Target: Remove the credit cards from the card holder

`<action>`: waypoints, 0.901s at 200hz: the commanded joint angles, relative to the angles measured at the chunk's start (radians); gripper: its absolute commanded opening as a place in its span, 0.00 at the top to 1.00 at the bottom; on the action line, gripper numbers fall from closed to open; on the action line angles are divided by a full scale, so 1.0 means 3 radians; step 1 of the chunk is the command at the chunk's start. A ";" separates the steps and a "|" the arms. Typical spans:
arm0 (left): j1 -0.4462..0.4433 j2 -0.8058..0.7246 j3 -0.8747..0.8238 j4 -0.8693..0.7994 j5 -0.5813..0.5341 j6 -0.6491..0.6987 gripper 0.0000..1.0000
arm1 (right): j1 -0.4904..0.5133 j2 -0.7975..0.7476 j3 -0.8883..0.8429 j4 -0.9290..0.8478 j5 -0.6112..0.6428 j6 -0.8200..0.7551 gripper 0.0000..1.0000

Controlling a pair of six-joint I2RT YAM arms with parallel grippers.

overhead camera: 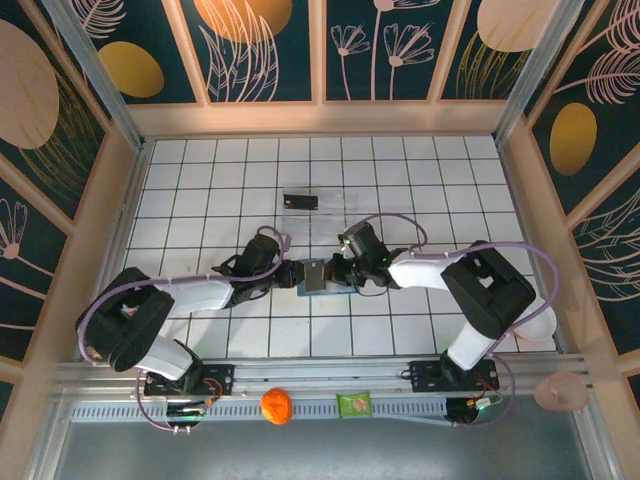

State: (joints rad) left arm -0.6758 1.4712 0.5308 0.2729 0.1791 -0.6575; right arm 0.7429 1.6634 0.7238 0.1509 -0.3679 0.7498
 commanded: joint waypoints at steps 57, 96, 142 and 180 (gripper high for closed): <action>-0.0136 0.0050 0.0195 0.0039 0.0114 0.0033 0.76 | 0.0053 -0.0270 0.0114 -0.0321 0.0395 -0.0230 0.73; -0.0167 0.0257 0.0263 -0.0120 -0.0079 0.0100 0.83 | 0.0019 -0.0208 0.0265 -0.0385 0.0285 -0.0326 0.75; -0.0169 0.0377 0.0221 -0.0225 -0.0201 0.0136 0.82 | -0.0029 -0.0014 0.0254 -0.0308 0.0179 -0.0263 0.77; -0.0171 0.0434 0.0225 -0.0330 -0.0362 0.0180 0.84 | -0.0040 0.0102 0.0221 -0.0184 0.0019 -0.0216 0.78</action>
State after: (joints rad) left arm -0.7258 1.5795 0.5922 0.2115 0.1154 -0.6285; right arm 0.7364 1.6676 0.7898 0.0643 -0.3202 0.6792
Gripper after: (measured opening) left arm 0.162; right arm 0.227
